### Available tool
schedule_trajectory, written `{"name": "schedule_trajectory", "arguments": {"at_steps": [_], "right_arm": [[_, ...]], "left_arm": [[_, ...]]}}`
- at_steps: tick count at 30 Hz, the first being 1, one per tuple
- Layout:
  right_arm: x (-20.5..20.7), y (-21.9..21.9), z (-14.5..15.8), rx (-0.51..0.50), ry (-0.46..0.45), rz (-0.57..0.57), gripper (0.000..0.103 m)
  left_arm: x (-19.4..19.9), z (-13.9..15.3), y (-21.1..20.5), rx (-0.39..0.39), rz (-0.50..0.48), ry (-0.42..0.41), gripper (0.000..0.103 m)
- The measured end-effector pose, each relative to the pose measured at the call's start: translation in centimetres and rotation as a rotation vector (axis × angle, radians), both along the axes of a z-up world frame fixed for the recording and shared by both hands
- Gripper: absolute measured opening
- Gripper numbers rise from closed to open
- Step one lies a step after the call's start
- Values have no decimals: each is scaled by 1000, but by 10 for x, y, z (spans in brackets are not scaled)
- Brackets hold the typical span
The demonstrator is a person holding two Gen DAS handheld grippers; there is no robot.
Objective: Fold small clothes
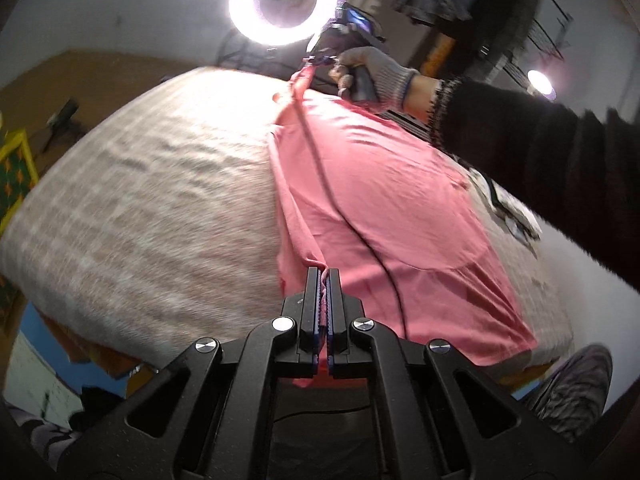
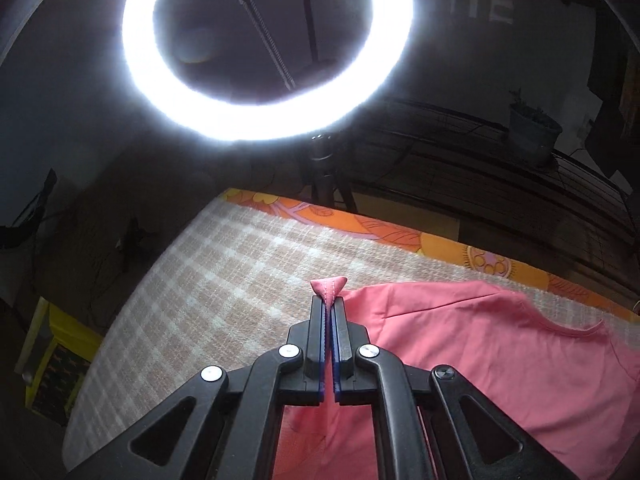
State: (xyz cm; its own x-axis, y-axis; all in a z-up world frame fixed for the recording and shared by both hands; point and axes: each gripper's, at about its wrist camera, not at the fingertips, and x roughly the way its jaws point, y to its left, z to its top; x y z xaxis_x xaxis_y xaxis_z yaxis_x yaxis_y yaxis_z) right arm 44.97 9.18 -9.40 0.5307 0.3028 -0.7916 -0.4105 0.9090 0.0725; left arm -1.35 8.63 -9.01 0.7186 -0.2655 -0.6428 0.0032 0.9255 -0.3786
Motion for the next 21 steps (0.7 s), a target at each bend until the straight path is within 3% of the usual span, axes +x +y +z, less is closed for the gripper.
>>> {"name": "schedule_trajectory", "arguments": {"at_steps": [6,13,21], "right_arm": [[-11,-73,12,58,-42,-31,0],[0,-159,-27,38,28,-171,0],[15,-182,-42,-17,58,-233,0]], "left_arm": [[7,8,-47,39,-131,-16,0],[16,-3,-91,75,-251,40,0],[16,-10,-113,105,-319,70,0]]}}
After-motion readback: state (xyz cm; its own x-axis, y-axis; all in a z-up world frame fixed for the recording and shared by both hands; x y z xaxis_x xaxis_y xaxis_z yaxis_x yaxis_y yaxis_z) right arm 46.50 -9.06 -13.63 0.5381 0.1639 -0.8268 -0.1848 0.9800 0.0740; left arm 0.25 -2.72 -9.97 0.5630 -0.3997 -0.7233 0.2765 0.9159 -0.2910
